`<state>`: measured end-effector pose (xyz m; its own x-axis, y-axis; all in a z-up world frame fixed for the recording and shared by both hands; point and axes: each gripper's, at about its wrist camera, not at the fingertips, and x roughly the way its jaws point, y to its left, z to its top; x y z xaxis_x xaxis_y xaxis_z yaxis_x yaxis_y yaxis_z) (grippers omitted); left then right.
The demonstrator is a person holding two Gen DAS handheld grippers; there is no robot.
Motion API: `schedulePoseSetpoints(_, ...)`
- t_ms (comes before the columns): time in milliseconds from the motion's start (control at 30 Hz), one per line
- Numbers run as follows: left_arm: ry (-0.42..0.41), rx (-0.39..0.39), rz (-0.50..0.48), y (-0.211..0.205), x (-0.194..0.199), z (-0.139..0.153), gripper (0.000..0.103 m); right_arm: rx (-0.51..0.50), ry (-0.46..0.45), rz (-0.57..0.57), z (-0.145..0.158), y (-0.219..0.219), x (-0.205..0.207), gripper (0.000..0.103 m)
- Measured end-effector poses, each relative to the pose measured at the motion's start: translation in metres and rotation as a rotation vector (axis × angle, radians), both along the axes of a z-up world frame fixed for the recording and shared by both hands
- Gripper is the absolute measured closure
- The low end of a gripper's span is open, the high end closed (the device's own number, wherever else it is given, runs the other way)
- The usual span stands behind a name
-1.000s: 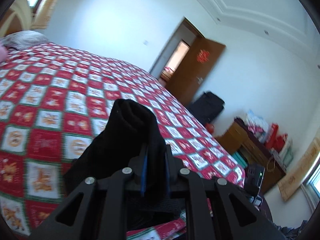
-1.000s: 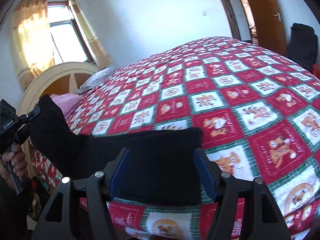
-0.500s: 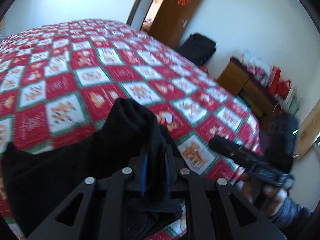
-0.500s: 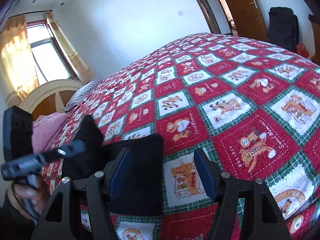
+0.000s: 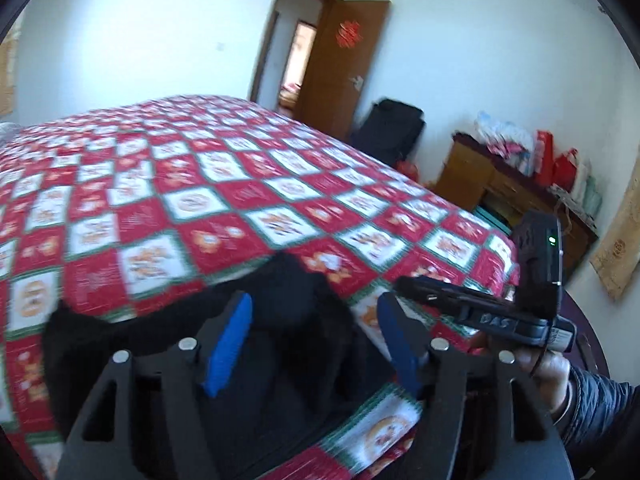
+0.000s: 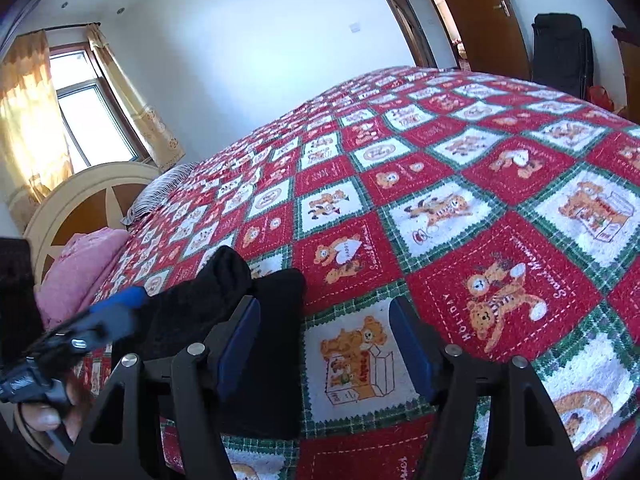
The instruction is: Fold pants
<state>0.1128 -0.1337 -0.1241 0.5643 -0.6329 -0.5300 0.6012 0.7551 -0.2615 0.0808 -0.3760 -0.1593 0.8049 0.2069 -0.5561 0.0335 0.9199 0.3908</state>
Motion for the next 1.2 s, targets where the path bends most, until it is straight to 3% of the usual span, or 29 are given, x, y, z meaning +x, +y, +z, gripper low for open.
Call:
schedulePoseSetpoints(133, -0.010, -0.010, 0.154, 0.045, 0.005, -0.010, 0.029, 0.004, -0.035, 0.063, 0.021, 0.026, -0.010, 0.034)
schedulePoseSetpoints(233, -0.015, 0.041, 0.265, 0.066, 0.012, -0.023, 0.027, -0.062, -0.013, 0.134, 0.030, 0.064, -0.006, 0.030)
schedulePoseSetpoints(367, 0.030, 0.034, 0.348, 0.089, 0.022, -0.042, 0.024, -0.147, 0.077, 0.168, 0.021, 0.104, 0.012, 0.027)
schedulePoseSetpoints(467, 0.048, 0.035, 0.378, 0.097, 0.028, -0.054, 0.021, -0.185, 0.126, 0.148, 0.006, 0.110, 0.021, 0.027)
schedulePoseSetpoints(533, 0.063, 0.030, 0.387, 0.100, 0.029, -0.060, 0.021, -0.150, 0.149, 0.142, 0.000, 0.101, 0.020, 0.055)
schedulePoseSetpoints(567, 0.069, 0.024, 0.388, 0.101, 0.031, -0.064, 0.018, -0.155, 0.152, 0.137, 0.000, 0.098, 0.018, 0.074)
schedulePoseSetpoints(667, 0.076, 0.041, 0.401, 0.103, 0.031, -0.072, 0.013, -0.123, 0.161, 0.134, -0.003, 0.081, 0.007, 0.085)
schedulePoseSetpoints(867, 0.120, 0.052, 0.403, 0.107, 0.036, -0.093, 0.012, -0.030, 0.236, 0.108, -0.031, 0.048, 0.000, 0.084)
schedulePoseSetpoints(933, 0.117, 0.062, 0.403, 0.106, 0.035, -0.091, 0.012, -0.012, 0.224, 0.116, -0.027, 0.045, -0.001, 0.077)
schedulePoseSetpoints(1000, 0.120, 0.052, 0.408, 0.108, 0.034, -0.090, 0.012, -0.004, 0.204, 0.095, -0.018, 0.043, -0.003, 0.064)
schedulePoseSetpoints(1100, 0.124, 0.049, 0.412, 0.108, 0.034, -0.089, 0.012, -0.016, 0.122, 0.082, 0.006, 0.044, -0.001, 0.049)
schedulePoseSetpoints(1200, 0.125, 0.054, 0.412, 0.106, 0.034, -0.090, 0.012, -0.061, 0.055, 0.126, 0.028, 0.057, 0.020, 0.044)
